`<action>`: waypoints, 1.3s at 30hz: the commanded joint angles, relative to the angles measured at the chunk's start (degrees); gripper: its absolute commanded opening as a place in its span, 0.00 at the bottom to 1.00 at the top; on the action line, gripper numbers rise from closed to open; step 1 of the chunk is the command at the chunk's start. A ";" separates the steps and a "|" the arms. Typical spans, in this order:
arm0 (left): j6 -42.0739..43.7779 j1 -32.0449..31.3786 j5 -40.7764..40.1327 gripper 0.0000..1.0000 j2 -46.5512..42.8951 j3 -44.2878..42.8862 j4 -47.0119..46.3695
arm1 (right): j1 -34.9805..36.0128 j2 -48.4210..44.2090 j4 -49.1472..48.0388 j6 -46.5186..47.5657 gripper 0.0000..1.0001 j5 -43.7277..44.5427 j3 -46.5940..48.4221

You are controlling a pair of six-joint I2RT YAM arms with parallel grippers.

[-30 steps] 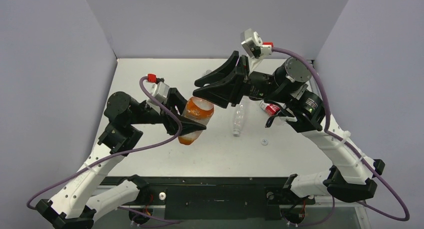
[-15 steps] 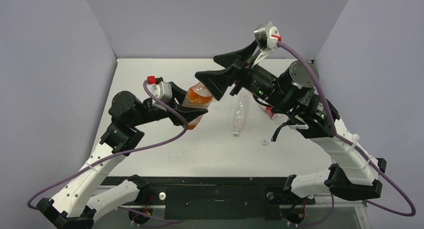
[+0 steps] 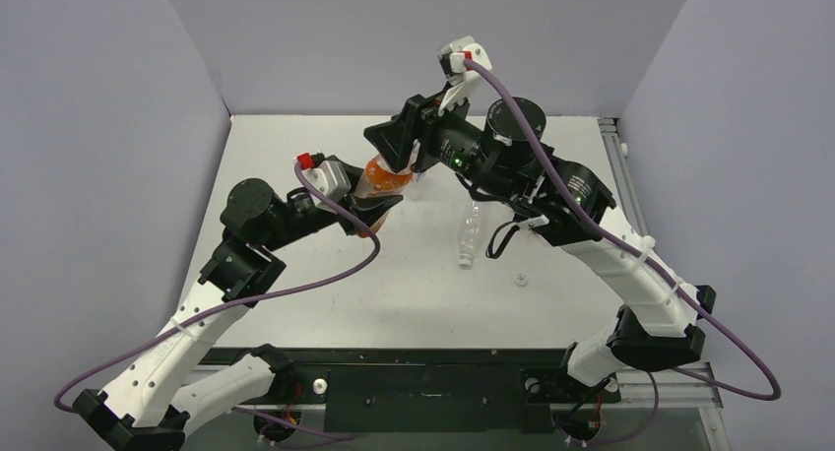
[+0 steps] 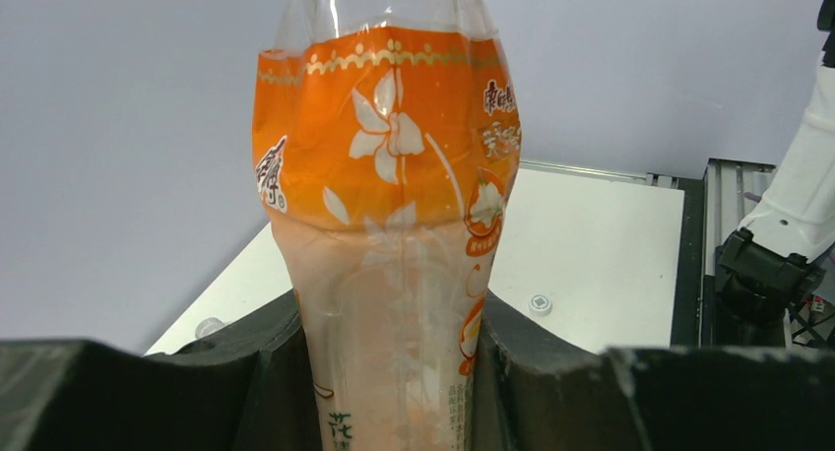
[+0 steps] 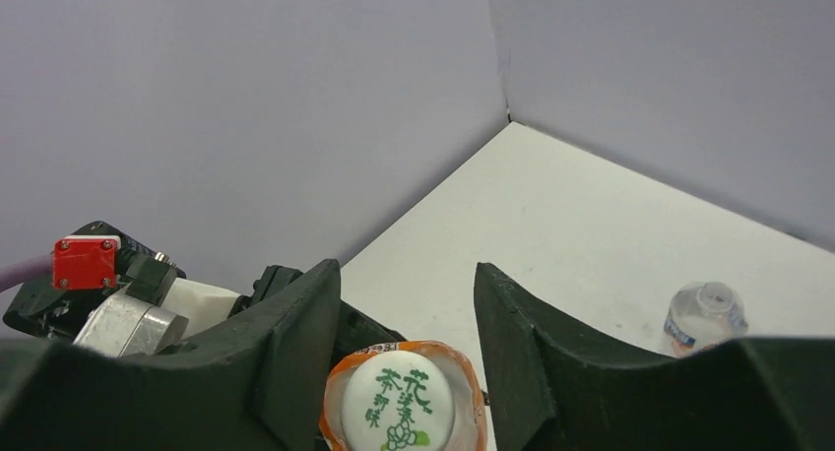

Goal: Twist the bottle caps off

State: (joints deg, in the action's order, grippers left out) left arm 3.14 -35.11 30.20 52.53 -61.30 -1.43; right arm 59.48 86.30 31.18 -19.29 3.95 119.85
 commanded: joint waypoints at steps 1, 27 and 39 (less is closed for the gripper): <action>1.93 -0.04 -2.62 0.10 -0.97 0.33 -0.44 | 0.61 -0.56 -0.19 -1.40 0.42 1.09 1.51; -13.27 0.79 28.30 0.08 -0.64 0.10 1.34 | -13.44 -17.42 -23.45 -0.81 0.00 -41.80 -20.34; 9.78 4.94 -1.28 0.10 0.60 8.04 9.54 | -19.31 -23.41 1.25 -3.16 0.00 11.87 -39.92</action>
State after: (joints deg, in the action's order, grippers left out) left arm 2.28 -33.06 41.80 52.31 -57.04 5.21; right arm 42.15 64.34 22.96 -18.24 -4.43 90.76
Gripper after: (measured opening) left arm 0.359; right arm 0.289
